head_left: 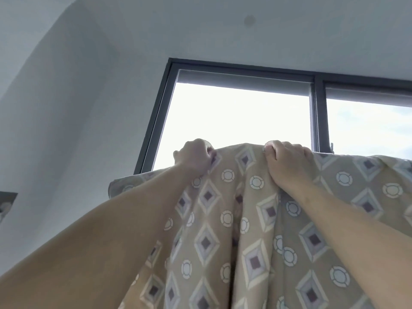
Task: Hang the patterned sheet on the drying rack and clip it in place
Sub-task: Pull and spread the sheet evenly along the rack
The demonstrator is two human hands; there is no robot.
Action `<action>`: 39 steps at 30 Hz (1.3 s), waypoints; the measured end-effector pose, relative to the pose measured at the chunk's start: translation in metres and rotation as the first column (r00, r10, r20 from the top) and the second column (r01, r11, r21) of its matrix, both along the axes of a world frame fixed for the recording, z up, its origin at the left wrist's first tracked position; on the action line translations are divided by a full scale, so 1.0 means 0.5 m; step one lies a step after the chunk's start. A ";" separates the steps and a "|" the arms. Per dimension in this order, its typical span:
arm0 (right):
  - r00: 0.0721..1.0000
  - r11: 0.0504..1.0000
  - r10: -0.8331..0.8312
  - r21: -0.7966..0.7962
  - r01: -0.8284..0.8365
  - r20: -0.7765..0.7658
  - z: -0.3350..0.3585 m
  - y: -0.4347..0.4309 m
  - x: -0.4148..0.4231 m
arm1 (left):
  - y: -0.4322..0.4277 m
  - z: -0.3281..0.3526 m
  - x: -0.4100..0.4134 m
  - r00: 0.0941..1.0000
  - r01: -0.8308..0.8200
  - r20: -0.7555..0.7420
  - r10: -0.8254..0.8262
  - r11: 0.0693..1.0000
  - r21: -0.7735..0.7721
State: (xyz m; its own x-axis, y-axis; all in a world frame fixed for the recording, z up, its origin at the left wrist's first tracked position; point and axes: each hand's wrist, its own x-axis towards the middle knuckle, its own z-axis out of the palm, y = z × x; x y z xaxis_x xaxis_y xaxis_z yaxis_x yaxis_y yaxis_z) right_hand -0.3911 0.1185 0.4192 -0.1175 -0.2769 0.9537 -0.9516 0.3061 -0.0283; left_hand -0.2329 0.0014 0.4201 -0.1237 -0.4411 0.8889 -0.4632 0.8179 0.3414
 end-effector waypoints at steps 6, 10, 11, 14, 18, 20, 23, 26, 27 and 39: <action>0.995 0.994 0.100 -0.034 -0.100 0.019 0.004 -0.001 -0.021 | -0.018 -0.009 0.026 0.958 -0.176 -0.195 0.212 0.966 0.188; 0.999 0.998 0.042 -0.043 -0.043 -0.009 0.005 -0.001 -0.026 | -0.009 -0.029 -0.003 0.978 -0.139 -0.139 0.156 0.982 0.124; 0.999 0.998 0.032 -0.046 -0.033 -0.017 0.004 -0.002 -0.028 | 0.003 -0.026 -0.019 0.989 -0.077 -0.119 0.088 0.993 0.093; 0.998 0.998 0.045 -0.048 -0.047 -0.035 0.003 -0.002 -0.038 | 0.041 -0.007 -0.057 0.986 0.163 -0.054 -0.160 0.985 0.063; 0.995 0.995 0.076 -0.062 -0.081 -0.071 0.003 0.005 -0.062 | 0.039 0.008 -0.076 0.954 0.299 -0.063 -0.294 0.951 0.075; 0.991 0.995 0.083 -0.051 -0.089 -0.107 0.002 0.012 -0.076 | 0.033 0.005 -0.084 0.951 0.309 -0.051 -0.306 0.948 0.075; 0.991 0.994 0.097 -0.037 -0.101 -0.097 0.008 0.035 -0.103 | 0.032 -0.003 -0.098 0.955 0.293 -0.051 -0.291 0.955 0.034; 0.997 1.000 -0.012 -0.025 0.010 -0.072 0.019 0.062 -0.138 | 0.029 -0.009 -0.107 0.936 0.340 -0.105 -0.335 0.940 0.031; 0.997 0.999 -0.038 -0.016 0.037 -0.074 0.021 0.067 -0.148 | 0.027 -0.011 -0.111 0.925 0.363 -0.130 -0.356 0.931 0.031; 0.991 0.994 -0.080 -0.070 0.088 0.109 0.018 0.153 -0.216 | 0.030 -0.027 -0.119 0.979 0.145 -0.143 -0.142 0.989 0.011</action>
State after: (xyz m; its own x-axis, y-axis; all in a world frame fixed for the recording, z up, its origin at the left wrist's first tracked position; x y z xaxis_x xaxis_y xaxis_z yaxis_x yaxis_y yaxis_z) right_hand -0.4989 0.1951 0.4282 -0.2389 -0.1908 0.9521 -0.9131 0.3778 -0.1534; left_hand -0.2925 0.0166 0.4068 -0.0604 -0.4465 0.8927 -0.2872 0.8643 0.4129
